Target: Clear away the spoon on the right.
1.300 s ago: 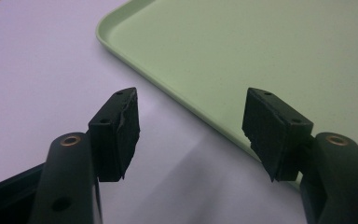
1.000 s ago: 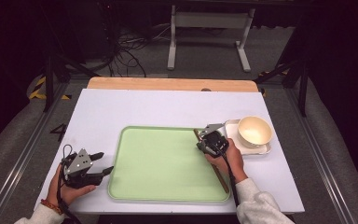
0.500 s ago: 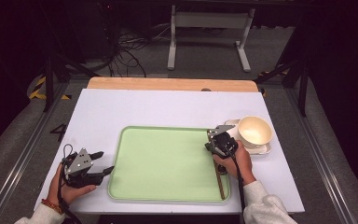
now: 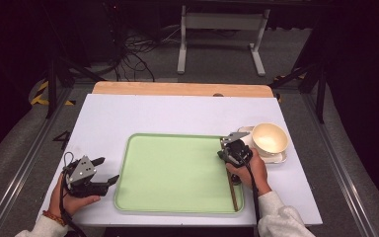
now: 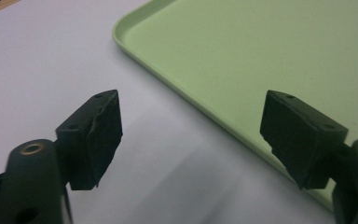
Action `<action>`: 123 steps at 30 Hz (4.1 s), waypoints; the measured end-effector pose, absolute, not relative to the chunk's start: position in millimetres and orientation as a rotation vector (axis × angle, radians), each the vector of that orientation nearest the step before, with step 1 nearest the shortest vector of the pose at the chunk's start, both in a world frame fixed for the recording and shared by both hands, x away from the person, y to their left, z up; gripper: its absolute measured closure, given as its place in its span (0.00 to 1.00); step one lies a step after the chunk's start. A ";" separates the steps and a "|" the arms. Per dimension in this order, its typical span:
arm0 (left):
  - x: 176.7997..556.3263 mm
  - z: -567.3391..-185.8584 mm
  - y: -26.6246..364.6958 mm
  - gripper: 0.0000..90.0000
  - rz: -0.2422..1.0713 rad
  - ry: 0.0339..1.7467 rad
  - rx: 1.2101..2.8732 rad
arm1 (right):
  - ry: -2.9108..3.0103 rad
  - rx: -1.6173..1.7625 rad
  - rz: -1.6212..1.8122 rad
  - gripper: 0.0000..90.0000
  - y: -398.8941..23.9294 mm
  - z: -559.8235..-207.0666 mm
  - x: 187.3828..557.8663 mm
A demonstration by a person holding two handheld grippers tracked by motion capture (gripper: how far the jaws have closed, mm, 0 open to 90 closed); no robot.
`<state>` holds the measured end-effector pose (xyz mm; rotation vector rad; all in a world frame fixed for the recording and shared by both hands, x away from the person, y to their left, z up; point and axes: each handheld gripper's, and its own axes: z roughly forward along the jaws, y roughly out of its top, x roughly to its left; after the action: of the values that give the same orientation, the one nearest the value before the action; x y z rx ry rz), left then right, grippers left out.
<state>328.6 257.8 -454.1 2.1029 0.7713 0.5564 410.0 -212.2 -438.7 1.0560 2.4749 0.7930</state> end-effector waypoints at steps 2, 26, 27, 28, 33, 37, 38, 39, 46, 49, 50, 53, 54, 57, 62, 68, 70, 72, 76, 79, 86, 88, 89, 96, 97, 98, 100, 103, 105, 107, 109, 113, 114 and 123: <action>329.3 -455.3 258.4 0.20 0.580 0.797 2.101 | 2.474 1.059 0.799 1.00 -212.5 -439.0 410.0; 332.4 -456.7 269.7 0.11 0.595 0.846 2.068 | 2.405 1.038 0.914 0.97 -219.8 -421.6 405.0; 332.2 -457.0 269.6 0.11 0.596 0.850 2.064 | 2.415 1.025 0.930 0.97 -216.7 -422.2 405.0; 332.3 -457.1 269.9 0.11 0.592 0.848 2.064 | 2.415 1.025 0.930 0.97 -216.7 -422.2 405.0; 332.1 -457.0 269.1 0.12 0.593 0.846 2.073 | 2.469 0.973 0.990 0.97 -196.0 -428.9 406.7; 331.5 -457.2 269.0 0.12 0.590 0.841 2.071 | 2.539 0.881 1.065 0.98 -171.0 -431.2 401.3; 331.5 -457.3 269.2 0.12 0.588 0.843 2.073 | 2.559 0.861 1.056 0.98 -164.8 -433.1 400.5; 331.4 -457.4 269.1 0.12 0.588 0.843 2.074 | 2.578 0.858 1.044 0.99 -159.0 -435.4 399.9; 331.1 -457.5 269.0 0.12 0.585 0.838 2.073 | 2.618 0.856 0.931 1.00 -154.9 -442.7 400.0; 331.2 -457.4 268.1 0.12 0.586 0.834 2.076 | 2.611 0.889 0.923 1.00 -166.0 -442.7 401.0; 331.1 -457.3 267.8 0.12 0.589 0.836 2.078 | 2.611 0.889 0.923 1.00 -166.0 -442.7 401.0; 331.1 -456.9 266.9 0.12 0.586 0.833 2.080 | 2.607 0.888 0.910 1.00 -172.3 -442.0 399.8; 331.3 -457.0 266.4 0.12 0.587 0.833 2.080 | 2.608 0.890 0.904 1.00 -174.4 -441.7 398.8; 331.6 -457.3 265.3 0.12 0.586 0.829 2.085 | 2.601 0.895 0.898 1.00 -181.3 -439.6 396.1; 331.8 -457.7 264.7 0.13 0.586 0.827 2.091 | 2.613 0.888 0.890 1.00 -187.9 -436.9 392.1; 331.2 -457.2 264.9 0.13 0.589 0.821 2.092 | 2.650 0.848 0.856 0.99 -191.9 -435.6 386.7; 331.2 -457.0 265.1 0.13 0.591 0.823 2.091 | 2.647 0.842 0.860 0.99 -195.0 -435.1 384.8; 331.2 -457.0 265.1 0.13 0.592 0.824 2.092 | 2.643 0.842 0.855 0.99 -197.4 -434.2 383.6; 330.7 -457.0 264.4 0.13 0.591 0.823 2.093 | 2.645 0.844 0.874 0.99 -200.4 -432.4 380.3; 330.9 -457.1 264.6 0.13 0.586 0.820 2.096 | 2.663 0.834 0.915 0.98 -201.0 -430.9 375.4; 330.5 -457.0 264.2 0.13 0.585 0.820 2.098 | 2.715 0.809 0.922 0.98 -194.1 -436.6 364.9; 330.3 -456.8 264.3 0.13 0.585 0.820 2.097 | 2.728 0.797 0.906 0.98 -193.2 -438.2 361.6; 330.2 -456.8 264.3 0.13 0.586 0.821 2.096 | 2.729 0.790 0.897 0.98 -193.9 -438.6 360.0; 330.3 -456.8 264.3 0.13 0.586 0.826 2.095 | 2.720 0.811 0.897 0.98 -204.3 -437.8 353.5; 330.3 -456.8 264.1 0.13 0.586 0.826 2.095 | 2.720 0.811 0.892 0.98 -205.7 -437.6 352.4; 330.4 -456.7 264.0 0.13 0.587 0.826 2.094 | 2.718 0.810 0.892 0.98 -207.3 -437.6 351.8; 330.8 -456.8 264.1 0.13 0.586 0.823 2.099 | 2.719 0.818 0.899 0.98 -209.6 -437.4 350.5; 330.6 -456.7 263.9 0.13 0.588 0.825 2.097 | 2.723 0.812 0.884 0.98 -211.9 -437.7 349.2; 330.7 -456.8 264.1 0.13 0.586 0.825 2.096 | 2.720 0.822 0.879 0.98 -213.7 -437.3 348.5; 330.6 -456.8 264.3 0.13 0.587 0.827 2.093 | 2.715 0.831 0.880 0.97 -216.7 -436.9 348.0; 330.6 -456.6 264.5 0.13 0.587 0.827 2.092 | 2.707 0.841 0.891 0.96 -218.9 -436.0 347.4; 331.2 -456.5 265.1 0.13 0.591 0.825 2.092 | 2.698 0.836 0.911 0.96 -220.7 -434.7 346.6; 331.3 -456.5 265.1 0.13 0.592 0.825 2.093 | 2.699 0.832 0.913 0.96 -220.1 -434.6 346.4; 332.0 -457.0 266.8 0.13 0.589 0.827 2.087 | 2.684 0.794 0.933 0.94 -217.5 -432.7 346.4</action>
<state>332.0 266.8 -457.0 2.0866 0.8270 0.5886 346.4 -217.5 -432.7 0.7944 2.6841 0.9334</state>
